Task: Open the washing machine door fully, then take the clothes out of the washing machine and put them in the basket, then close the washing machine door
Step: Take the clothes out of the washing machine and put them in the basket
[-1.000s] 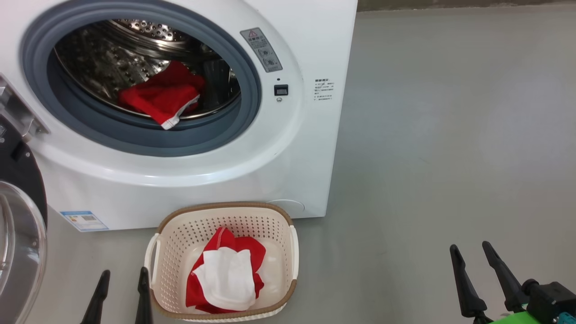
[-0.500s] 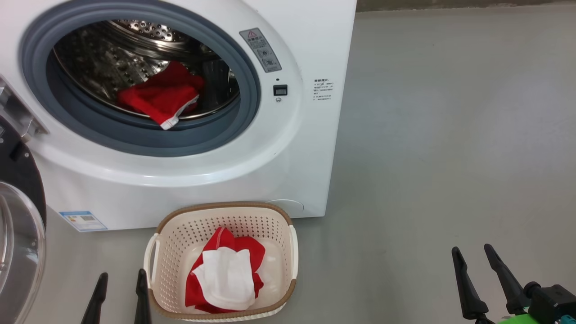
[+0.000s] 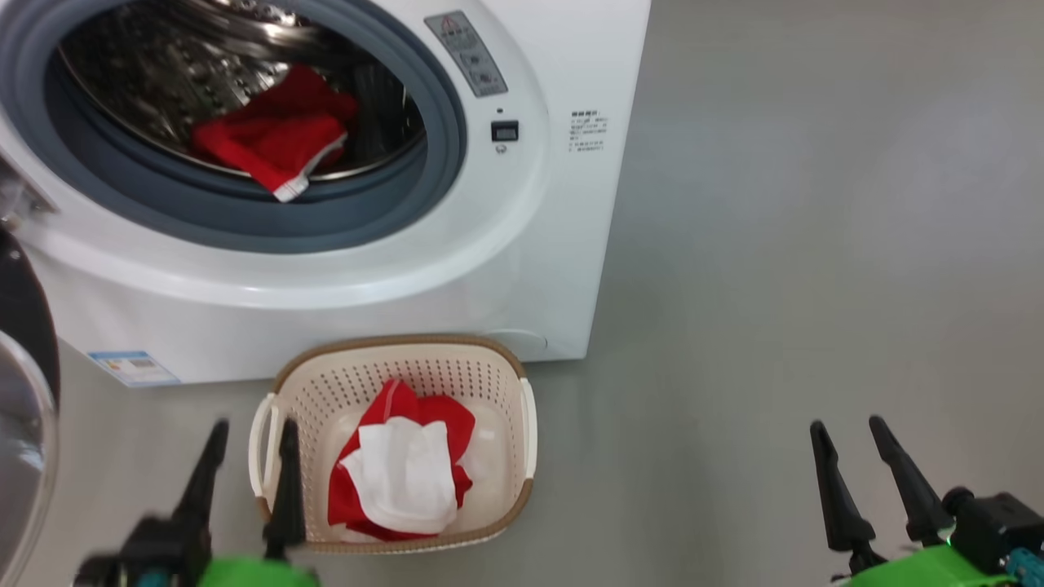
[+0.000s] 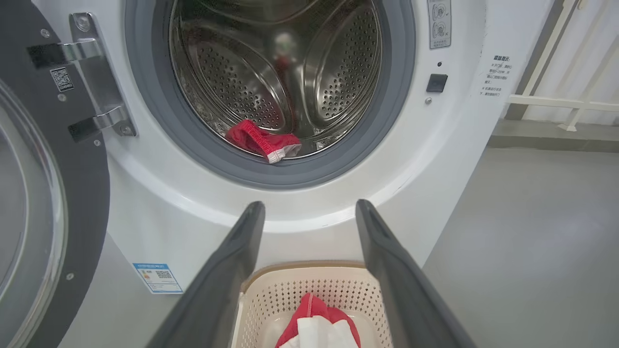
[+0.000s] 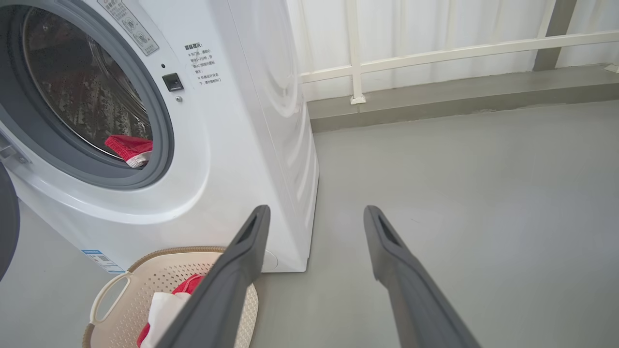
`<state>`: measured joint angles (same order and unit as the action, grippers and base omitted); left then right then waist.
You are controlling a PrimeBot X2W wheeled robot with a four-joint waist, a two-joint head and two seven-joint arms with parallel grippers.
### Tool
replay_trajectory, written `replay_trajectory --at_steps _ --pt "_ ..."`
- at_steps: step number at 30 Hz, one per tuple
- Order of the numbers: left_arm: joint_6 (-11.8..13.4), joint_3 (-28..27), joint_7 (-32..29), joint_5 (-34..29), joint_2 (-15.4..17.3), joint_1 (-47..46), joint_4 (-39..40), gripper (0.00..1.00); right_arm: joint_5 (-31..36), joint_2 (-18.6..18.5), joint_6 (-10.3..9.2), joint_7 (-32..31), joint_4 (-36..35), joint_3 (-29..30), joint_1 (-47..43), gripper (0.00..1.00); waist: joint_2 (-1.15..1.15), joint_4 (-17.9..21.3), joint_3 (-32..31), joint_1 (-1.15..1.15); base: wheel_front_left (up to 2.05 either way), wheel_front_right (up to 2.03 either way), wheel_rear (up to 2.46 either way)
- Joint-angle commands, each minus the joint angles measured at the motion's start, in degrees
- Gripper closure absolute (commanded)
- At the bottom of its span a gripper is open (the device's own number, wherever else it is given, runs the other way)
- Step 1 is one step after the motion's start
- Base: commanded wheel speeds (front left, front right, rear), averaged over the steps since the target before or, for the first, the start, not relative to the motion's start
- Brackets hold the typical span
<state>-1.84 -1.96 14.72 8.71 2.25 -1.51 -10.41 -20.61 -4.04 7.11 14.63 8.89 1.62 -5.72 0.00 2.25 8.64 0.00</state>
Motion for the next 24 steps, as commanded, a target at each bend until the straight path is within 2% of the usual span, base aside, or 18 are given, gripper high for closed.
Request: replay_trajectory --at_steps 1,14,24 --pt "-0.6 -1.6 0.3 -0.7 0.7 -4.2 0.0 0.00 0.0 -0.6 0.37 0.4 -1.7 -1.2 2.5 0.00 0.00 0.4 2.6 0.00 0.00 0.00 0.00" --pt "-0.6 -0.1 -0.1 -4.3 5.0 -37.6 -21.5 0.00 -1.2 0.8 0.37 0.4 -2.1 -1.6 10.8 0.00 0.00 3.3 16.2 0.00 0.00 0.00 0.00" --pt "1.1 0.9 -7.0 -6.0 9.4 -59.0 -38.0 0.00 -2.2 1.1 0.37 0.4 -2.8 -2.0 15.5 0.00 0.00 5.9 23.6 0.00 0.00 0.00 0.00"
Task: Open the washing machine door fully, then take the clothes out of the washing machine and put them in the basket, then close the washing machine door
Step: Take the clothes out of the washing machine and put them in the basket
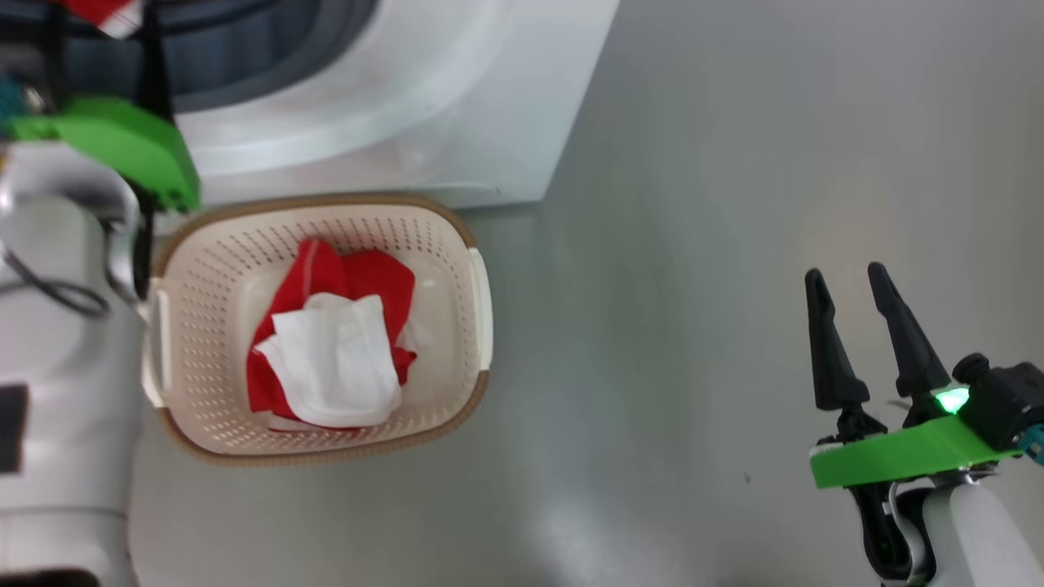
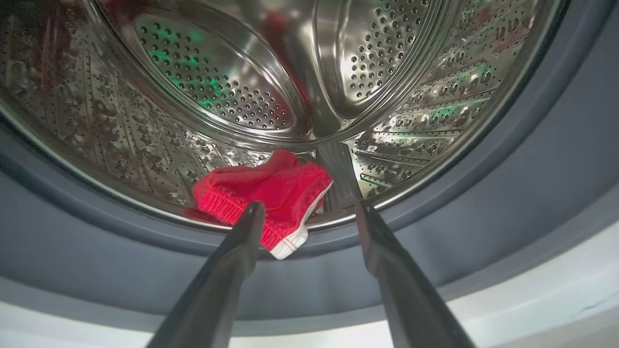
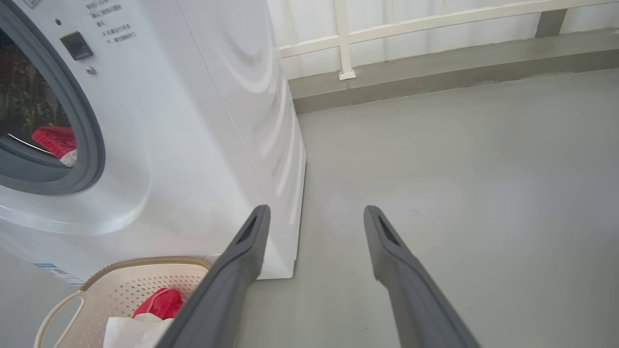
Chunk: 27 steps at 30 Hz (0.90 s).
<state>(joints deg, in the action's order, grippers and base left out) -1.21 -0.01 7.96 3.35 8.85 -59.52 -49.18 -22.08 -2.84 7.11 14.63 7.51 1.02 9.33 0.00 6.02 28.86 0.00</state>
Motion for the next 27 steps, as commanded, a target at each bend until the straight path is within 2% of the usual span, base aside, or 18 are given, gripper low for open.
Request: replay_trajectory --at_steps 1,12,23,24,26,27 --pt "0.7 -0.9 -0.8 -0.8 3.1 -2.6 -0.7 0.00 -1.0 -0.1 0.37 0.4 -1.5 -1.5 0.8 0.00 0.00 2.3 3.9 0.00 0.00 0.00 0.00" --pt "3.1 1.4 -5.1 -3.2 6.5 -13.9 -13.2 0.00 -2.2 0.0 0.37 0.4 -1.7 -2.9 3.0 0.00 0.00 3.9 7.2 0.00 0.00 0.00 0.00" --pt "4.6 3.7 -3.2 -4.6 9.4 -19.1 -20.8 0.00 -2.9 0.0 0.37 0.4 -1.9 -3.9 3.3 0.00 0.00 5.3 8.8 0.00 0.00 0.00 0.00" --pt "4.7 3.9 -3.0 -4.6 9.5 -19.3 -21.1 0.13 -3.0 0.0 0.37 0.4 -1.9 -3.9 3.3 0.00 0.00 5.3 8.8 0.00 0.00 0.00 0.00" --pt "5.1 4.3 -2.4 -4.7 9.6 -19.5 -21.7 0.52 -2.9 0.0 0.37 0.4 -1.8 -4.0 3.3 0.00 0.00 5.4 8.7 0.00 0.00 0.00 0.00" --pt "5.1 4.4 -2.2 -4.8 9.6 -19.6 -21.9 0.63 -2.9 0.0 0.37 0.4 -1.8 -4.0 3.3 0.00 0.00 5.4 8.7 0.00 0.00 0.00 0.00"
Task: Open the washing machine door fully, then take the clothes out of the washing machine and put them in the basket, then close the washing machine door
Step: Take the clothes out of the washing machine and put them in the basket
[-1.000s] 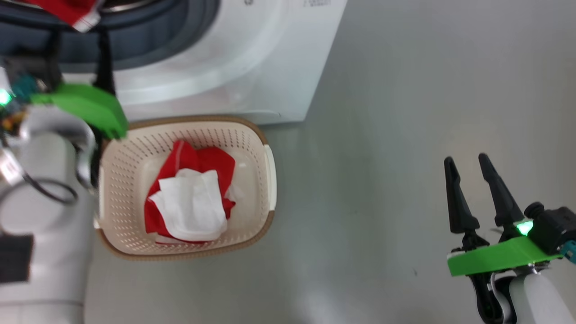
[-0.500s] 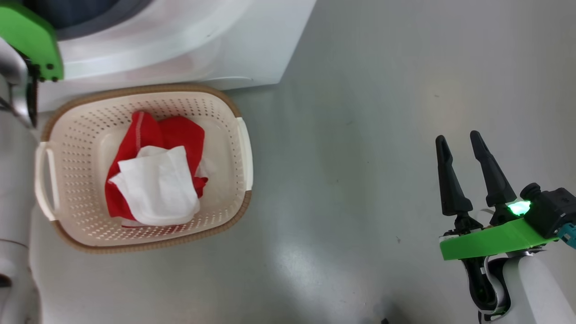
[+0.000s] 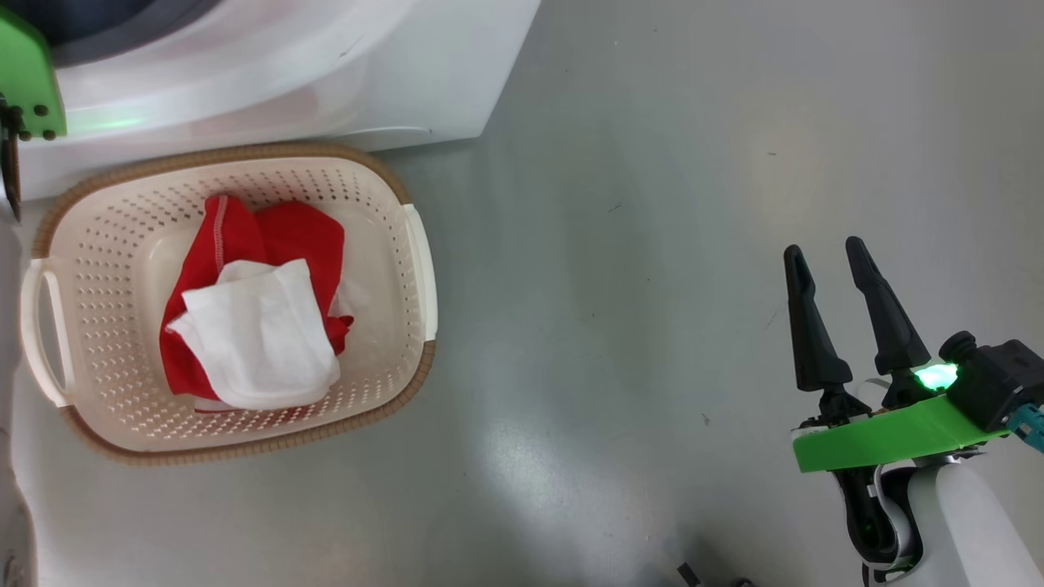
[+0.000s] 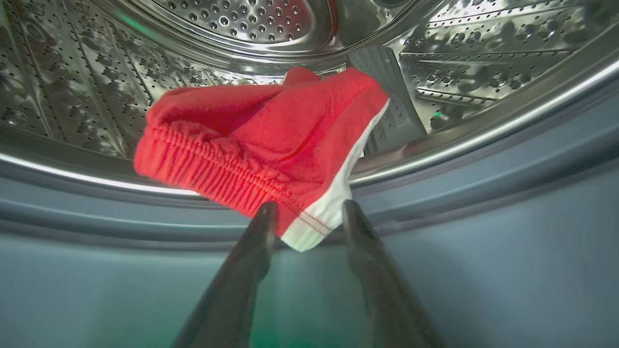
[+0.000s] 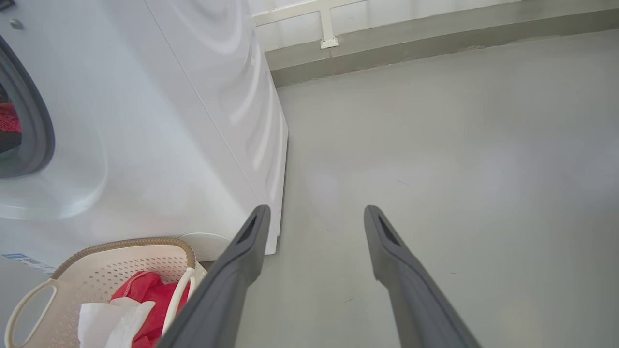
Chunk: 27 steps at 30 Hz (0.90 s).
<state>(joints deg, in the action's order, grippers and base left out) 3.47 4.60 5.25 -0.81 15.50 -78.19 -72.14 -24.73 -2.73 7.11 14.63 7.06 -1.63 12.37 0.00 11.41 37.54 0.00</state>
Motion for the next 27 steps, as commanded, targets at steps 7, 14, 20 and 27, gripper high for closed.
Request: replay_trajectory --at_steps 7,14,20,27 --pt "1.1 0.2 4.0 0.2 2.3 -0.9 0.1 1.00 -0.1 -0.2 0.37 0.4 -1.4 -1.0 0.2 0.00 0.00 -0.2 -0.7 0.00 0.00 0.00 0.00" --pt "0.0 -1.0 8.1 2.9 0.4 0.4 0.1 1.00 0.7 -0.1 0.37 0.4 -1.4 -0.2 -0.3 0.00 0.00 -1.9 -2.4 0.00 0.00 0.00 0.00" --pt "-2.1 -2.8 9.7 6.1 -1.8 4.0 5.1 1.00 1.5 -0.1 0.37 0.4 -1.2 0.3 -0.9 0.00 0.00 -3.8 -4.4 0.00 0.00 0.00 0.00" --pt "-3.8 -5.9 9.7 9.0 -4.0 13.8 20.9 1.00 2.7 -0.1 0.37 0.4 -1.4 0.7 -1.6 0.00 0.00 -5.8 -6.7 0.00 0.00 0.00 0.00"
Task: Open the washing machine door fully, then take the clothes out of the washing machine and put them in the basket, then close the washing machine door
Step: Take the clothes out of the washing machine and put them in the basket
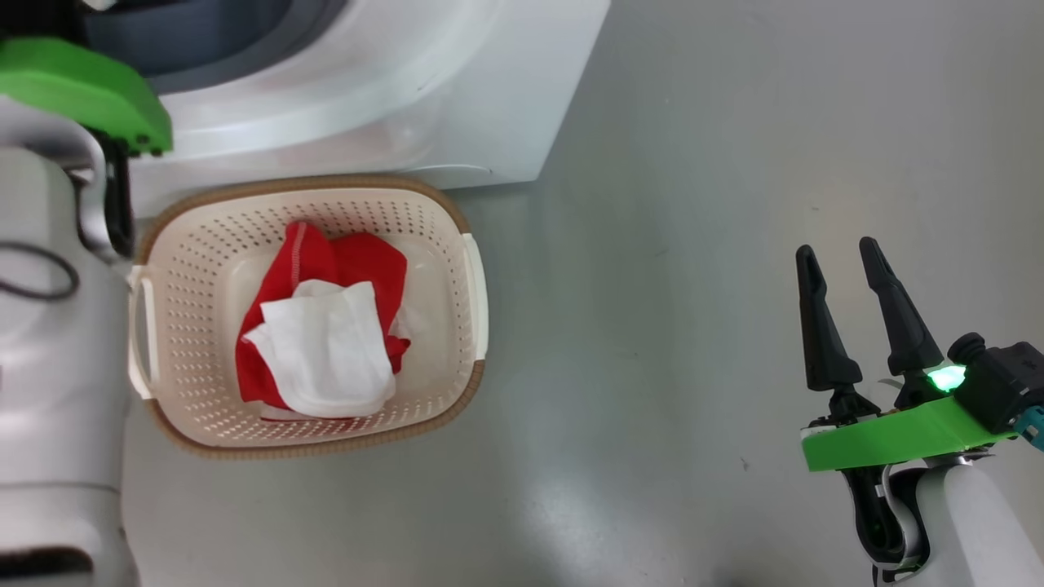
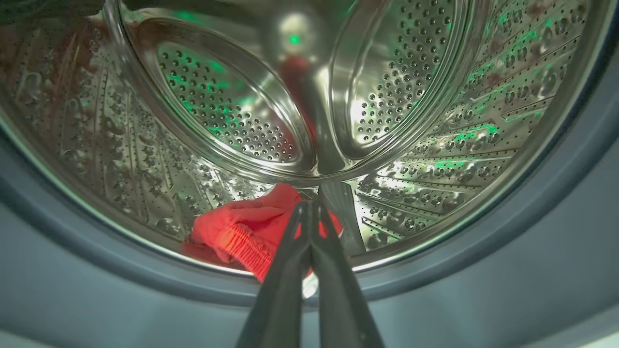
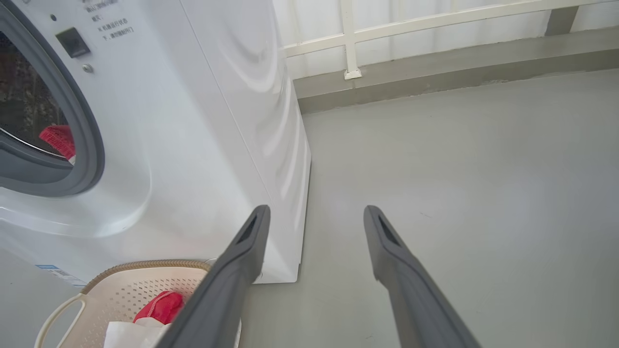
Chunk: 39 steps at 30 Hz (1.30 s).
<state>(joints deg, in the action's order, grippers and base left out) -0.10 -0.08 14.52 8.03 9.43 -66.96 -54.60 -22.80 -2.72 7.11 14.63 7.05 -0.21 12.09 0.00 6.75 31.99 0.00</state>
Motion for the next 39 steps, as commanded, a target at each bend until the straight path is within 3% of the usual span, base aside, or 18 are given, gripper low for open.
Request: replay_trajectory --at_steps 1,10,24,33,34,35,39 --pt "-0.2 -1.2 0.5 0.2 2.1 2.6 3.3 1.00 0.8 -0.2 0.37 0.4 -1.4 -0.8 -1.3 0.00 0.00 -1.1 -1.2 0.00 0.00 0.00 0.00" --pt "-1.8 -4.0 0.5 -0.6 -0.7 16.7 20.3 1.00 1.6 -0.4 0.37 0.4 -1.7 -0.3 -2.2 0.00 0.00 -2.2 -2.7 0.00 0.00 0.00 0.00" --pt "-3.1 -5.8 0.5 -2.9 -5.0 36.6 37.5 1.00 1.7 -0.8 0.37 0.4 -2.2 0.0 -2.9 0.00 0.00 -2.9 -3.3 0.00 0.00 0.00 0.00" --pt "-2.9 -6.7 0.5 -2.4 -6.2 46.1 43.7 0.47 1.7 -0.8 0.37 0.4 -2.3 0.1 -3.2 0.00 0.00 -2.7 -3.2 0.00 0.00 0.00 0.00" --pt "-2.8 -6.8 0.5 -2.1 -6.3 46.8 44.0 0.15 1.7 -0.8 0.37 0.4 -2.2 0.1 -3.2 0.00 0.00 -2.6 -3.3 0.00 0.00 0.00 0.00" --pt "-2.8 -6.9 0.5 -1.9 -6.3 47.4 44.4 0.00 1.7 -0.8 0.37 0.4 -2.2 0.1 -3.2 0.00 0.00 -2.6 -3.3 0.00 0.00 0.00 0.00" --pt "-2.6 -7.2 0.5 -1.4 -6.5 48.9 45.1 0.00 1.6 -0.8 0.37 0.4 -2.1 0.0 -3.2 0.00 0.00 -2.4 -3.3 0.00 0.00 0.00 0.00"
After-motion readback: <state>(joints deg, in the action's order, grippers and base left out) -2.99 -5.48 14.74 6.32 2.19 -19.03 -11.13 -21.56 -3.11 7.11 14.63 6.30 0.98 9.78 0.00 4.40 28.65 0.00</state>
